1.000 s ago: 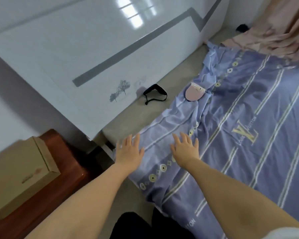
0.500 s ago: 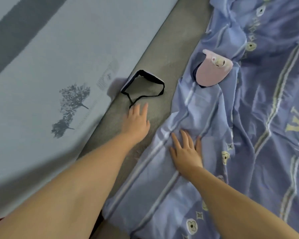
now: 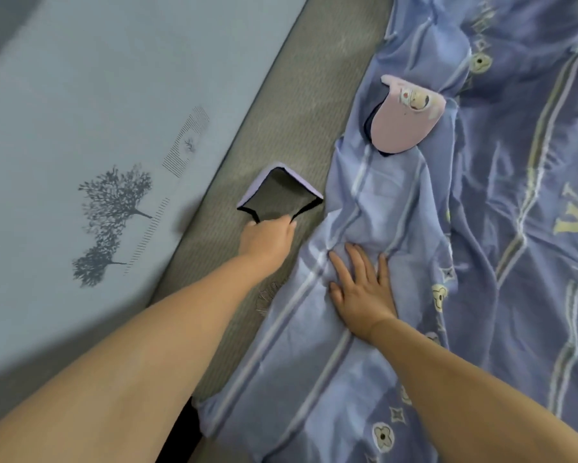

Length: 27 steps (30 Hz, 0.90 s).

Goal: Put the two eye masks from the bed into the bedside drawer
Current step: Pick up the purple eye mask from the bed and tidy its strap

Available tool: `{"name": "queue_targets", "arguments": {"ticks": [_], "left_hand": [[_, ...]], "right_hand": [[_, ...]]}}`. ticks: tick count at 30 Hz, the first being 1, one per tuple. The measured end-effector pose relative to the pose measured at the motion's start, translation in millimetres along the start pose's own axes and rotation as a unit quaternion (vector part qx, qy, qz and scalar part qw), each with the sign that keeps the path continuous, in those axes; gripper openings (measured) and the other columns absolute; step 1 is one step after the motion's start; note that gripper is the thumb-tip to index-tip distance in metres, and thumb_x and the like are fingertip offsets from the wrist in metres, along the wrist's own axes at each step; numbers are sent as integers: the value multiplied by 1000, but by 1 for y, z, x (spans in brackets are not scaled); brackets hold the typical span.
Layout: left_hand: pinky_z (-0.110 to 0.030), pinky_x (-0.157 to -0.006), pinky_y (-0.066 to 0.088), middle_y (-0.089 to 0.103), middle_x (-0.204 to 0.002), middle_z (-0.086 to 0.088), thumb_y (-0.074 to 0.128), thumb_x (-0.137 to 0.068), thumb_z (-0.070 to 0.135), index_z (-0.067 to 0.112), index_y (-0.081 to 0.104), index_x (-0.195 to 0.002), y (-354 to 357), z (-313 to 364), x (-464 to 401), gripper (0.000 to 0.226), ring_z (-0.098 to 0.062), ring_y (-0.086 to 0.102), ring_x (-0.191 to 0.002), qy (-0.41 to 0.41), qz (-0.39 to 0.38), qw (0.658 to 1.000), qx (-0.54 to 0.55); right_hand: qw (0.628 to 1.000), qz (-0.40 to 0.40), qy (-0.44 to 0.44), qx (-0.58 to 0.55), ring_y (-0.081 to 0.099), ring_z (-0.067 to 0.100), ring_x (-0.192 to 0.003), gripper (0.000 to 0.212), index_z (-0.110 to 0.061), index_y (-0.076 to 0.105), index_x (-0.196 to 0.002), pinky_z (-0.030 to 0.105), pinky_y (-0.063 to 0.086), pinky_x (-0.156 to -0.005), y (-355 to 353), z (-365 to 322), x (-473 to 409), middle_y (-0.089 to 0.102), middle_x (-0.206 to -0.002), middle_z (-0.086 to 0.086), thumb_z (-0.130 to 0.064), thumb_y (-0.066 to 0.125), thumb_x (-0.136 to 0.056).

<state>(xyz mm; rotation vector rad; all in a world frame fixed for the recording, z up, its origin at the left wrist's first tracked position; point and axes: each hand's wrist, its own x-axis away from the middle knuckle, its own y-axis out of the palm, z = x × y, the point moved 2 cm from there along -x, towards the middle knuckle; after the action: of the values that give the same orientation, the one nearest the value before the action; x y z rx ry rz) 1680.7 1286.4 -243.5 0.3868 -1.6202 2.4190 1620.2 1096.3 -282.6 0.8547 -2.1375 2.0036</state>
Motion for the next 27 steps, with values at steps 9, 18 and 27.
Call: {"name": "queue_targets", "arguments": {"ticks": [9,18,27], "left_hand": [[-42,-91,42,68,-74,-13,35,-96,19,11,57,-81,-99,93,129,28,-33,59,-74,-84,124,968,203],[-15,-54,40,50,-51,7,40,-96,12,26,56,-67,-159,187,307,36,1,45,-45,-20,171,905,389],[-20,-53,33,60,-70,-1,44,-93,33,15,66,-84,-161,216,458,30,-7,45,-54,2,2,994,105]], "right_hand": [[660,-270,207,-670,61,29,-104,61,-3,56,-116,44,47,-93,-125,-23,67,65,-111,15,-50,22,-97],[555,-332,142,-749,73,31,-77,54,-6,48,-108,42,56,-72,-172,-40,215,74,-86,21,-55,33,-93],[487,-278,2,-828,59,24,-73,55,-13,60,-108,32,47,-61,-241,-64,291,67,-87,9,-59,34,-91]]}}
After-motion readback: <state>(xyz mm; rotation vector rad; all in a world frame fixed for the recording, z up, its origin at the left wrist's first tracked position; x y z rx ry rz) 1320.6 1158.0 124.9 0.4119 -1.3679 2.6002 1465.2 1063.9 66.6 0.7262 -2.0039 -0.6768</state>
